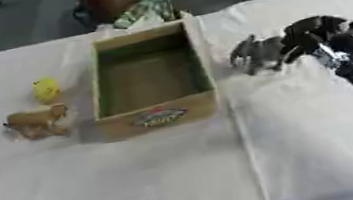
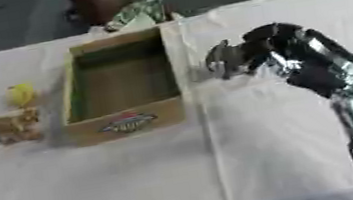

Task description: Pick up objects on the table and place them in the box.

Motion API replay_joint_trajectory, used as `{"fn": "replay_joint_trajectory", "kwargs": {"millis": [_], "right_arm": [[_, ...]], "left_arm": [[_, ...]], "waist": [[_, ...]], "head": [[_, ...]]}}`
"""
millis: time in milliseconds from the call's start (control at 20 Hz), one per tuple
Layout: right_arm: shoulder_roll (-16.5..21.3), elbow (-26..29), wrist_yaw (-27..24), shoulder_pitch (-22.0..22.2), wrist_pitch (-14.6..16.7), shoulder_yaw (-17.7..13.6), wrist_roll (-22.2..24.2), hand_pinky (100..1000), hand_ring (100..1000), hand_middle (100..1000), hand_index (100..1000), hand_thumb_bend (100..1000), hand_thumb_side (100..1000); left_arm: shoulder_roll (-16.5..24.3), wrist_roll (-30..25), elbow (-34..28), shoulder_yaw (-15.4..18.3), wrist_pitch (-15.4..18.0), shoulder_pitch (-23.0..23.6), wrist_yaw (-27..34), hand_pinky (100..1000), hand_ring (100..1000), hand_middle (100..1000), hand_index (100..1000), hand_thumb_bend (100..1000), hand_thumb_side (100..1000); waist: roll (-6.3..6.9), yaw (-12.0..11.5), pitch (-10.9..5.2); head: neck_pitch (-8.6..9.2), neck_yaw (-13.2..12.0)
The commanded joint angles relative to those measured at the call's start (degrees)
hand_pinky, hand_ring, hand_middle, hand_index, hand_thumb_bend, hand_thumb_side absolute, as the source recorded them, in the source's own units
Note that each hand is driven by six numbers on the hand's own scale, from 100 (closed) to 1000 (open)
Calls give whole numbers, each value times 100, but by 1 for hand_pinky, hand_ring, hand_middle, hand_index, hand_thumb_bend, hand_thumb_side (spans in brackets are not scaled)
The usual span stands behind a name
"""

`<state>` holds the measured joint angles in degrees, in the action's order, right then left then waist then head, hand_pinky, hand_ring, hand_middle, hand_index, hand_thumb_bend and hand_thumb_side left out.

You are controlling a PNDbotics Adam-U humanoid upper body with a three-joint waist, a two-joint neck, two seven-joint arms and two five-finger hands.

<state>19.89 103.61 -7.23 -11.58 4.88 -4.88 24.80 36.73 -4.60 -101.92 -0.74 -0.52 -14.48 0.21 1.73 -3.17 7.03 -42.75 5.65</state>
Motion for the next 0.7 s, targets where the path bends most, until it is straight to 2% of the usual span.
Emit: {"fn": "replay_joint_trajectory", "kwargs": {"millis": [50, 300, 350, 500, 600, 650, 700], "right_arm": [[117, 90, -15, -45, 9, 3, 25, 614, 671, 645, 767, 100, 477], [124, 82, -17, -39, 14, 25, 52, 614, 671, 645, 766, 100, 477], [126, 80, -16, -37, 16, 28, 56, 614, 671, 645, 766, 100, 477], [127, 74, -15, -33, 17, 39, 66, 614, 671, 645, 766, 100, 478], [126, 71, -16, -32, 18, 47, 75, 614, 671, 645, 766, 100, 478], [127, 70, -16, -30, 20, 51, 80, 614, 671, 645, 766, 100, 478], [128, 68, -17, -28, 21, 53, 82, 614, 671, 645, 766, 100, 478]], "left_arm": [[618, -207, 150, -73, 86, -238, -329, 613, 636, 606, 736, 100, 597], [1123, -596, 728, -309, 283, -714, -1003, 654, 676, 641, 775, 100, 486], [1192, -726, 834, -375, 357, -802, -1151, 686, 712, 678, 806, 100, 438], [1302, -1238, 1166, -508, 655, -1089, -1761, 710, 730, 695, 821, 112, 356], [1285, -1490, 1420, -571, 822, -1258, -2023, 717, 734, 699, 825, 159, 331], [1270, -1600, 1538, -603, 906, -1340, -2113, 722, 736, 699, 827, 208, 344], [1255, -1708, 1654, -636, 988, -1422, -2198, 724, 736, 701, 831, 302, 399]], "waist": [[16, 12, -90], [22, 45, -108], [24, 54, -110], [28, 73, -119], [27, 83, -125], [26, 89, -129], [26, 94, -133]], "head": [[-6, 1], [-39, -8], [-45, -12], [-68, -15], [-75, -12], [-81, -10], [-86, -12]]}}
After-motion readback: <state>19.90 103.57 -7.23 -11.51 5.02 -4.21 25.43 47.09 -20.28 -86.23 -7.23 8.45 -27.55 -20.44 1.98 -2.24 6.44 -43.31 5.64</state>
